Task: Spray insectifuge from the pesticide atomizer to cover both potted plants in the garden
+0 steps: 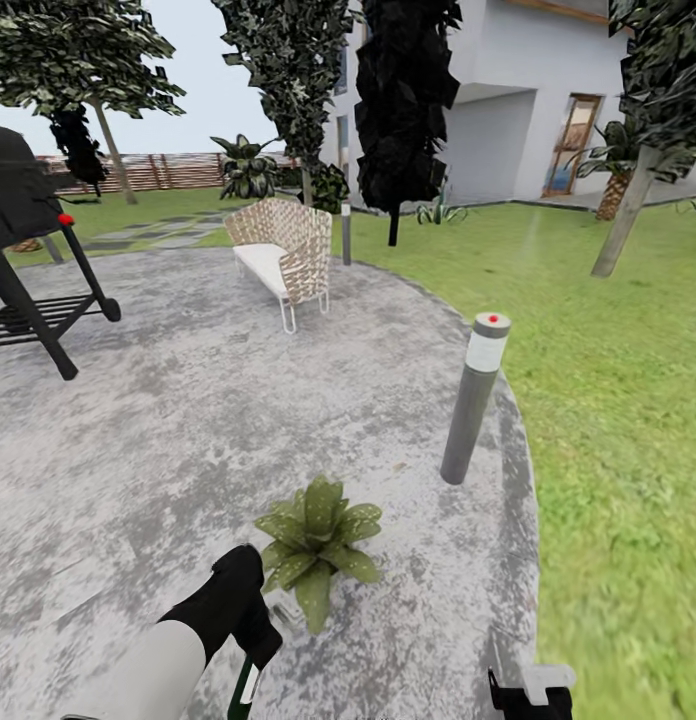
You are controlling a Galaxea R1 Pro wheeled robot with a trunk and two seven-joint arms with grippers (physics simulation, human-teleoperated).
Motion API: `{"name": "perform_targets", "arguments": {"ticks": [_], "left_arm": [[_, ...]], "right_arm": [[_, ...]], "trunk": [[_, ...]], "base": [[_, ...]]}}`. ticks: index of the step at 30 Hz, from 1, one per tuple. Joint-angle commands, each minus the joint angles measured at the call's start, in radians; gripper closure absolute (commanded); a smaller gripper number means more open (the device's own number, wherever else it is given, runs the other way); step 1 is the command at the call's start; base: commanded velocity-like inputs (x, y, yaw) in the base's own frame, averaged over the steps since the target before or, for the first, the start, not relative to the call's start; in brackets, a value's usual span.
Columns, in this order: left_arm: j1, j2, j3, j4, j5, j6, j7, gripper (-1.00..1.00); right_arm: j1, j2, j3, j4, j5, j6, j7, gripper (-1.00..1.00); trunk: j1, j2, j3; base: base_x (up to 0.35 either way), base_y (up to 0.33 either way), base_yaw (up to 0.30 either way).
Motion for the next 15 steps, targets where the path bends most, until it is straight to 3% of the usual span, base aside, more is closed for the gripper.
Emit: {"name": "perform_targets", "arguments": {"ticks": [1,6,9,15], "left_arm": [[-0.001,0.000,-0.001,-0.001,-0.010,0.004,-0.010,1.00],[-0.001,0.000,0.000,-0.013,-0.010,0.005,0.000,1.00],[-0.001,0.001,0.000,-0.037,-0.010,0.007,0.013,1.00],[-0.002,0.000,0.001,-0.044,-0.010,0.014,0.016,1.00]], "right_arm": [[0.000,0.000,0.009,-0.001,-0.004,0.000,-0.006,-1.00],[0.000,0.000,0.009,-0.001,-0.004,0.000,-0.006,-1.00],[0.000,0.000,0.009,-0.001,-0.004,0.000,-0.005,-1.00],[0.000,0.000,0.009,-0.001,-0.004,0.000,-0.005,-1.00]], "trunk": [[0.000,0.000,-0.001],[0.000,0.000,-0.001],[0.000,0.000,-0.001],[0.000,0.000,-0.001]], "base": [[-0.092,-0.272,0.272],[-0.111,-0.260,0.274],[-0.012,-0.075,0.275],[0.164,-0.007,0.245]]}}
